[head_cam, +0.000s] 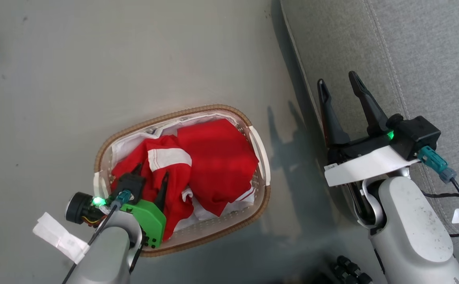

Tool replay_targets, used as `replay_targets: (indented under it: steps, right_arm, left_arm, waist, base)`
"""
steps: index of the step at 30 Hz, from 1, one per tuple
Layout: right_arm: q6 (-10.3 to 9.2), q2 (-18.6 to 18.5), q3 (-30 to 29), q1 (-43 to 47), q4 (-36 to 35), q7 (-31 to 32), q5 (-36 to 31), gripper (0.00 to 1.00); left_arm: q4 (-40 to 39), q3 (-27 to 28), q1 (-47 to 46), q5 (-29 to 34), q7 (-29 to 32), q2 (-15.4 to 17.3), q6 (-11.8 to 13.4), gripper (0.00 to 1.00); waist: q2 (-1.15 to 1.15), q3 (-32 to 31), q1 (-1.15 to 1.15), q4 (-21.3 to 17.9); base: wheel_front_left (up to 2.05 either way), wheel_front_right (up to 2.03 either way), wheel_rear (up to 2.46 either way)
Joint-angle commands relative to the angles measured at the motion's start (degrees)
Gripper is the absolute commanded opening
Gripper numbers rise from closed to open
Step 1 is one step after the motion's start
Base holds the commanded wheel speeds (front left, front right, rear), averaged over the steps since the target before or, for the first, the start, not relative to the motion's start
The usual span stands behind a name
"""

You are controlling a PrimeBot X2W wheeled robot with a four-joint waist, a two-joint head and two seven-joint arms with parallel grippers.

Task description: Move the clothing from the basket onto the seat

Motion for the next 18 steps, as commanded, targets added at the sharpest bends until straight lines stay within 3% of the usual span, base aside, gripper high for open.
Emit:
replay_targets:
  steps: [1,10,18]
  right_arm:
    - [-0.01,-0.1,0.3,-0.9,-0.4,-0.1,0.3,1.00]
    - [-0.02,-0.1,1.4,-2.0,-0.9,-0.1,0.9,1.00]
    - [-0.02,-0.1,1.8,-2.9,-1.5,-0.1,1.3,1.00]
  left_arm:
    - [1.7,-0.4,-2.0,0.3,0.0,0.7,-0.2,1.00]
    - [15.8,-3.9,-9.8,2.6,1.0,-0.6,0.0,1.00]
    - [21.9,-5.2,-14.2,2.4,6.4,-0.9,0.6,1.00]
  waist:
    - [0.00,2.9,-0.01,-1.6]
    - [0.00,6.7,-0.01,-2.8]
    - [0.00,9.0,-0.01,-3.6]
  base:
    - [0.00,0.00,0.00]
    - [0.00,0.00,0.00]
    - [0.00,0.00,0.00]
